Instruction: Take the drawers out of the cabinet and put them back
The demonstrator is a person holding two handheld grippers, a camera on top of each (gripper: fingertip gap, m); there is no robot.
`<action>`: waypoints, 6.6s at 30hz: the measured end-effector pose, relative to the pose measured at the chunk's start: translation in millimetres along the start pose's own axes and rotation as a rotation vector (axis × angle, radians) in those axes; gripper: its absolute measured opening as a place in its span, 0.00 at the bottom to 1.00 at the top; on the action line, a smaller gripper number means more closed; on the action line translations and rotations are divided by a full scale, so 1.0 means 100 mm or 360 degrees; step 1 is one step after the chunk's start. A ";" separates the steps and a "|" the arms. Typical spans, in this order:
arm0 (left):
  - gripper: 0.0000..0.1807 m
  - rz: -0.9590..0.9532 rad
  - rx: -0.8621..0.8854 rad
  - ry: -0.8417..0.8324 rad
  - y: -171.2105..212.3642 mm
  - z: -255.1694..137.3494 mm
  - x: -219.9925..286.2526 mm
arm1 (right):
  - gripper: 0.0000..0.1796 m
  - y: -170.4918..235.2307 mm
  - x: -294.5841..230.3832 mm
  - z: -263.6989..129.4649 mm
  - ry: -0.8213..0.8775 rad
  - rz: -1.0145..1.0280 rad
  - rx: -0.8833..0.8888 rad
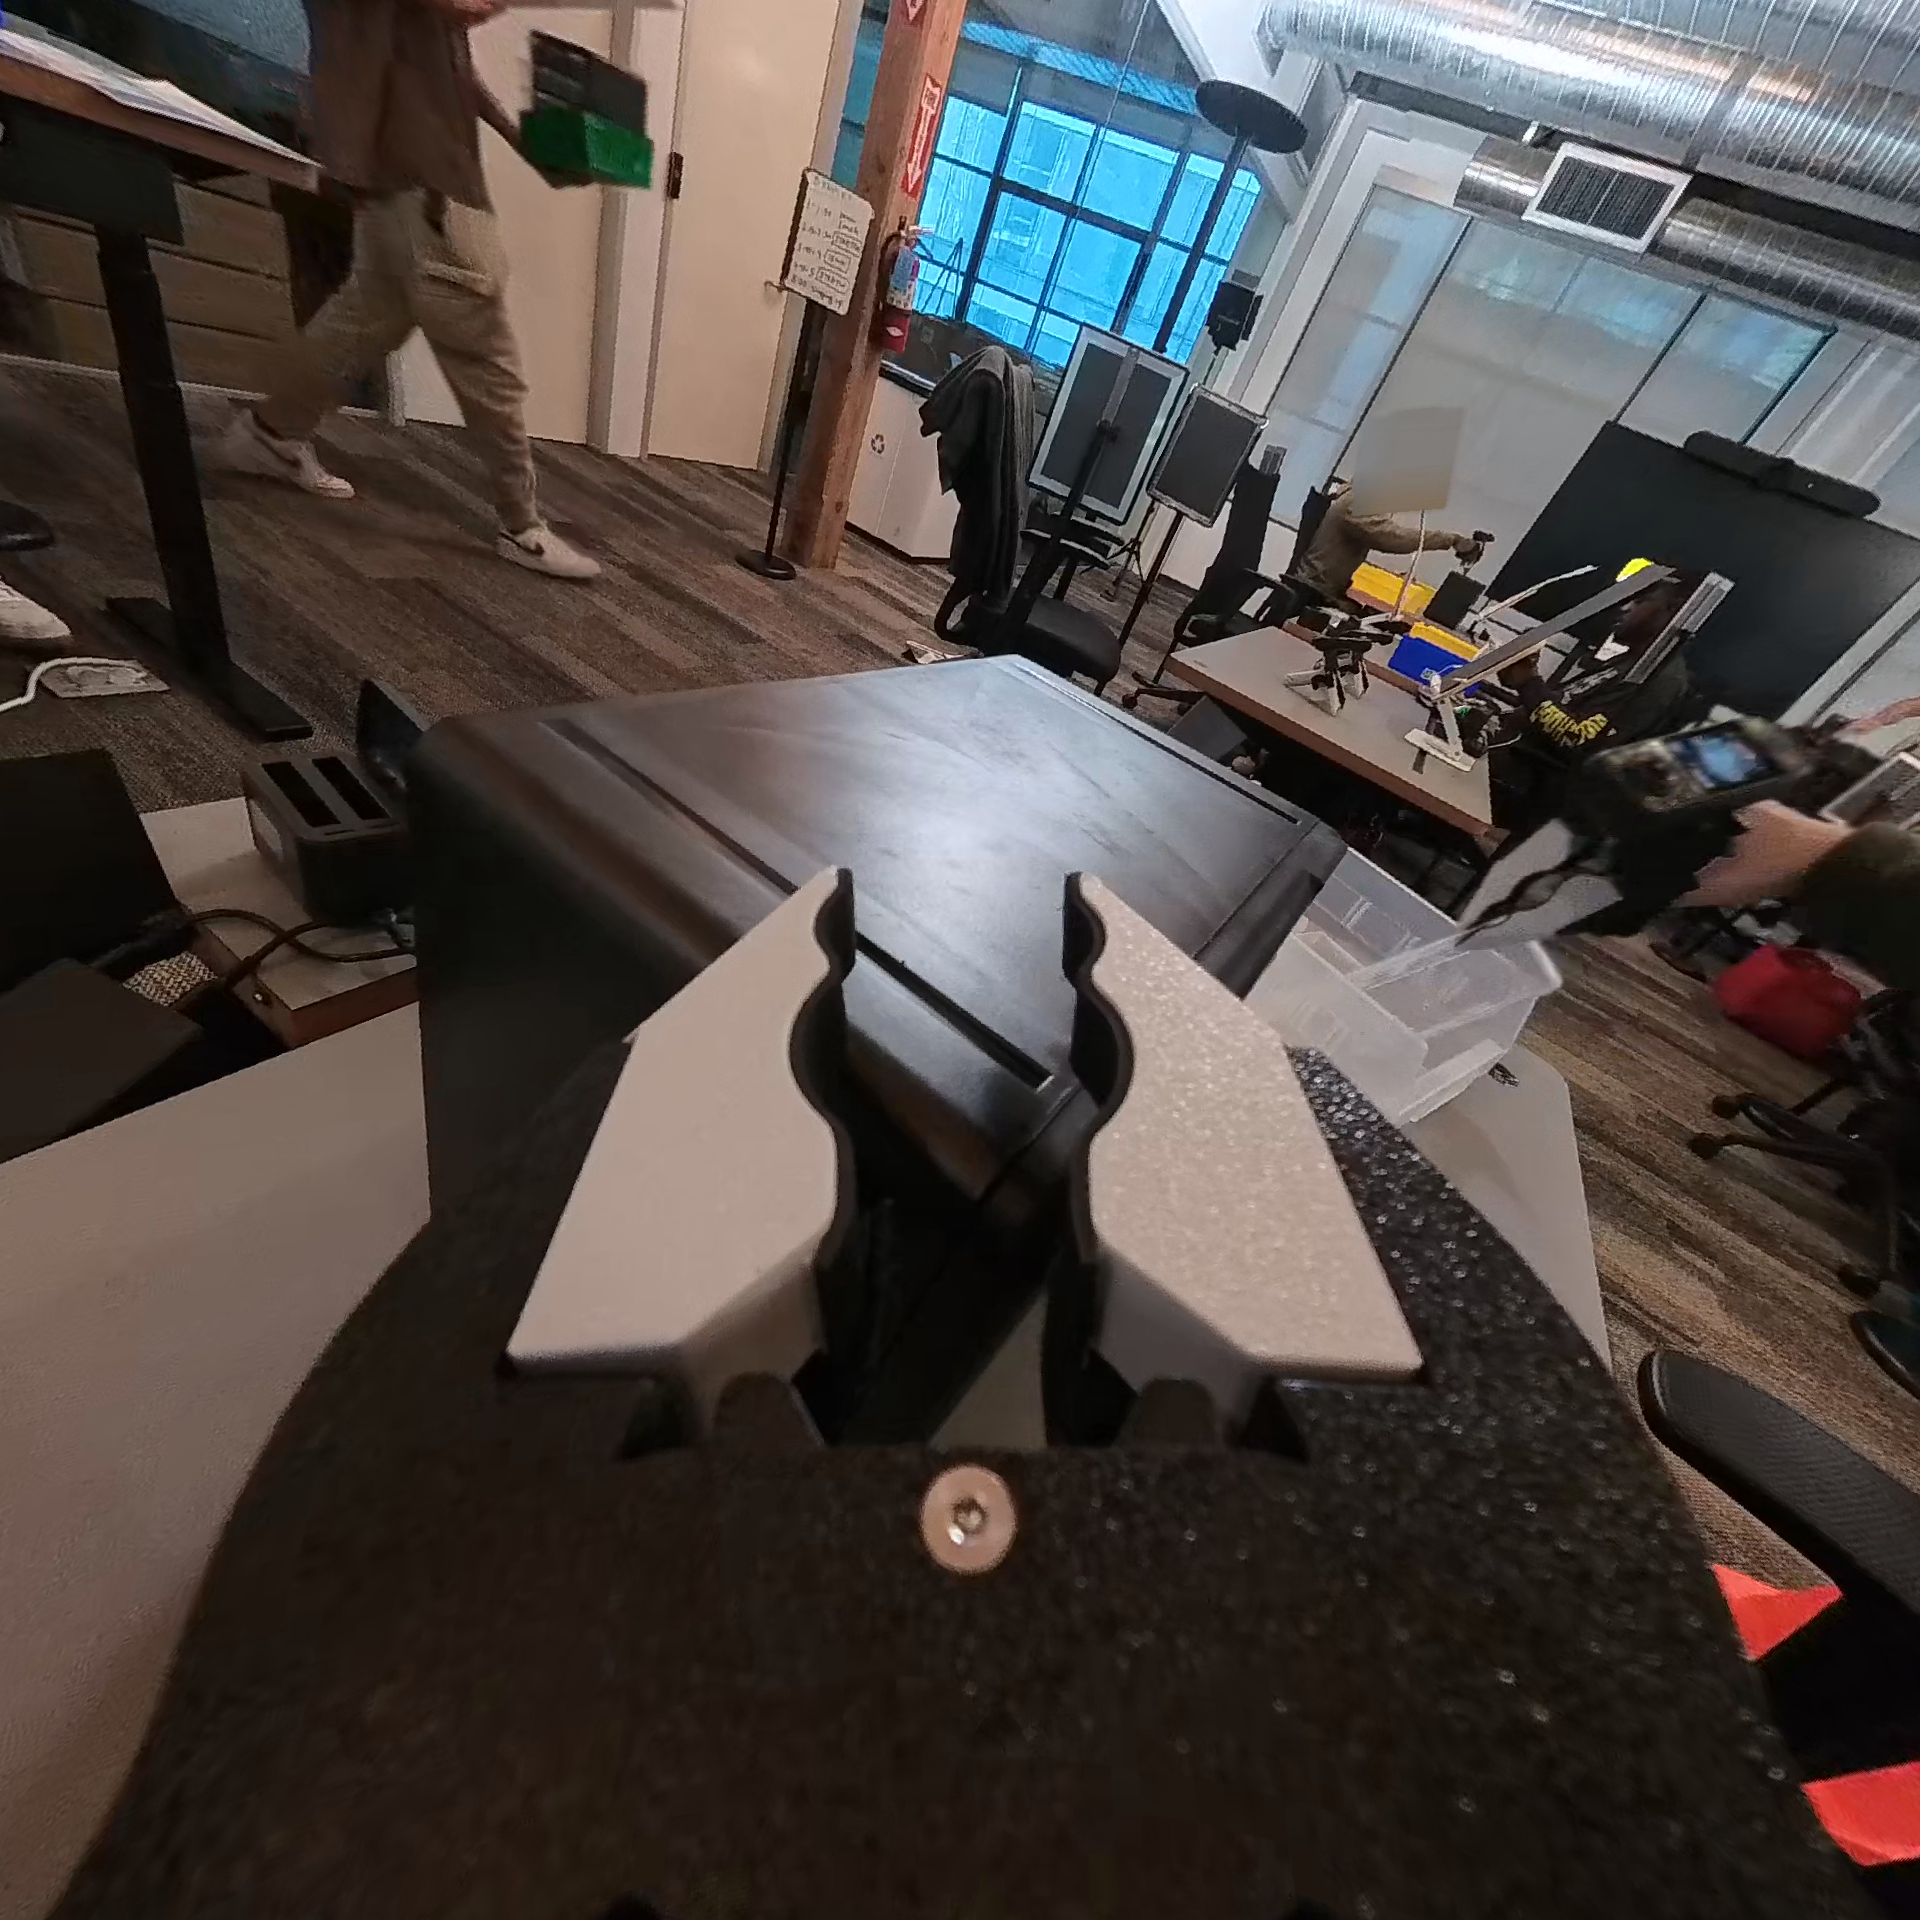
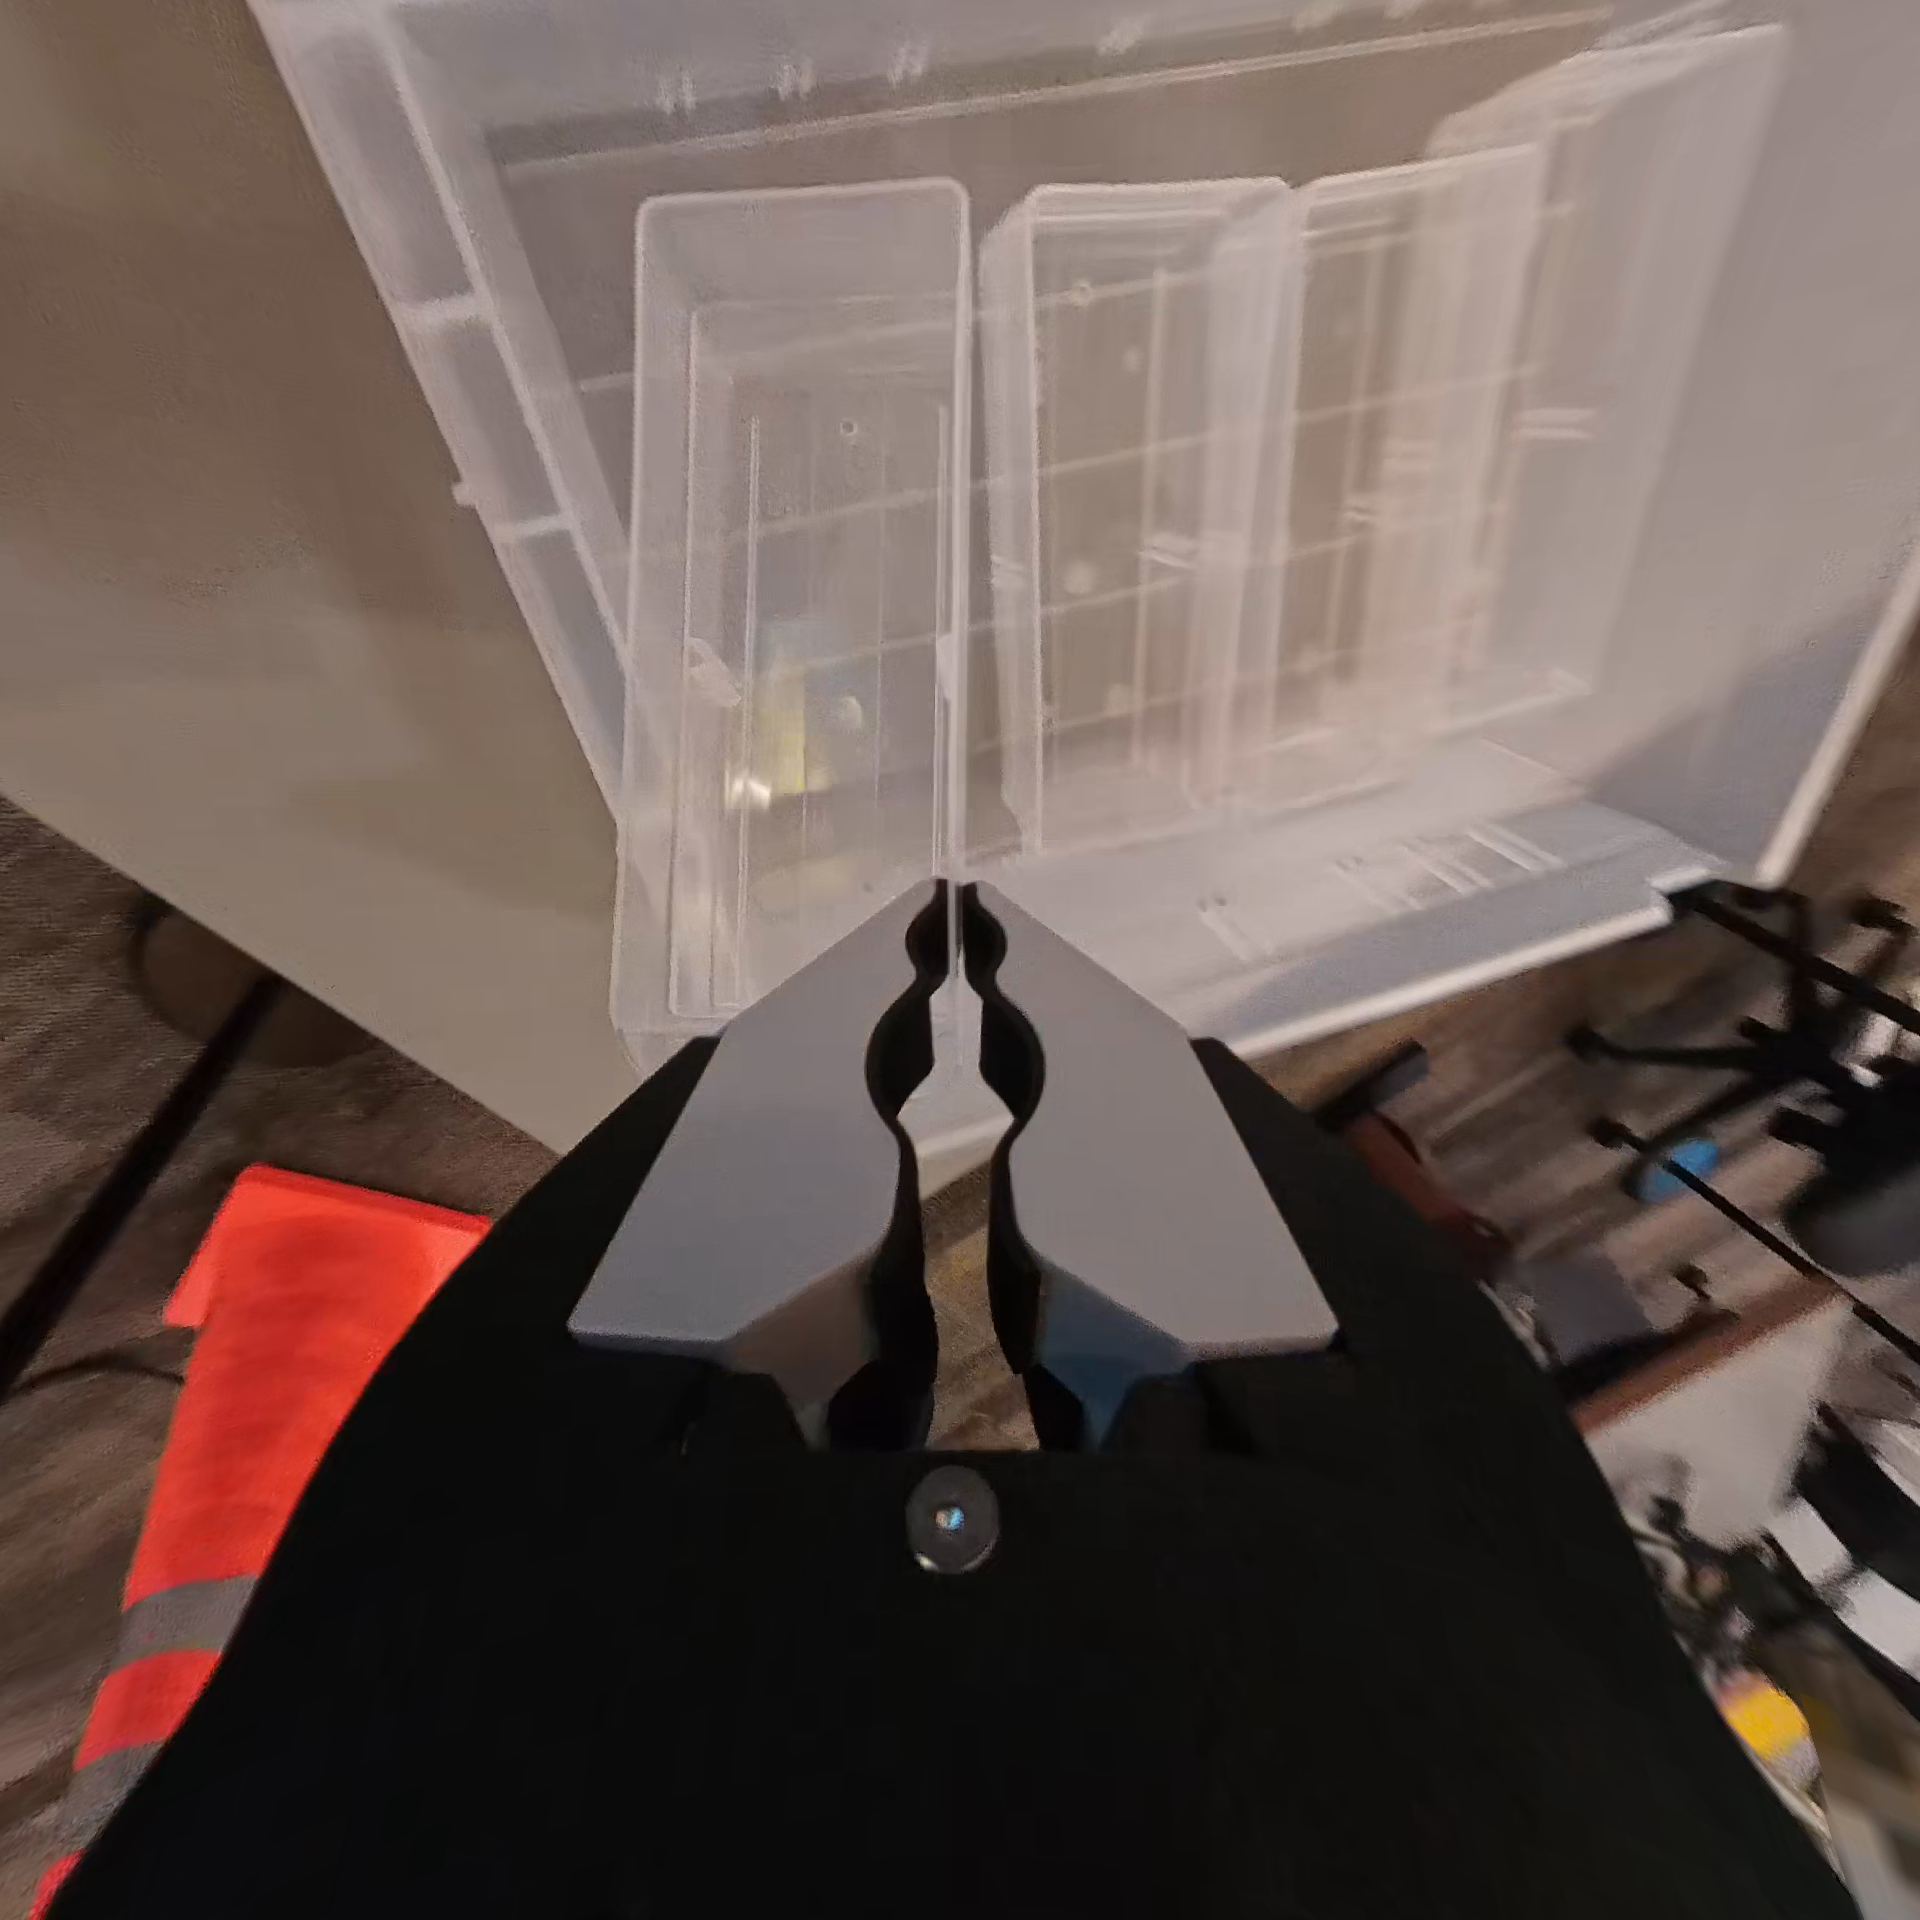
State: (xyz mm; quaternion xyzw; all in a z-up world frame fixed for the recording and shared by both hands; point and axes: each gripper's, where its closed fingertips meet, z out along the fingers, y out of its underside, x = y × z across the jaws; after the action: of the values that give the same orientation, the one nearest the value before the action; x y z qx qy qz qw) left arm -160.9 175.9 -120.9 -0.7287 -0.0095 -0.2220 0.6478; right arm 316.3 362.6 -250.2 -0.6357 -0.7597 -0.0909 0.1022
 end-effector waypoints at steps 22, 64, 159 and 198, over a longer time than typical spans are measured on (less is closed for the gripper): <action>0.22 -0.0011 -0.0010 -0.0007 0.01 0.00 -0.01 | 0.18 -0.27 0.01 -0.17 0.0840 0.1029 0.0223; 0.73 0.0207 -0.0493 -0.1406 1.59 -2.40 0.05 | 0.45 0.65 -0.13 0.20 0.0603 0.2123 0.1143; 0.02 0.1009 -0.0097 -0.1140 0.41 -2.88 1.34 | 0.21 -4.05 -2.22 -1.79 0.0068 0.0458 0.2682; 0.04 0.1117 -0.0700 0.0300 2.56 2.33 3.03 | 0.16 0.32 -0.29 -0.99 0.1584 0.1545 0.2209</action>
State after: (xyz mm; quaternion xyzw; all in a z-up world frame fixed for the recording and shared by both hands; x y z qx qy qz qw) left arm 261.3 273.2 -274.1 -0.7850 0.3461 -0.0504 0.5113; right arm 357.0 314.6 -162.9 -0.5667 -0.1708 0.1701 0.7878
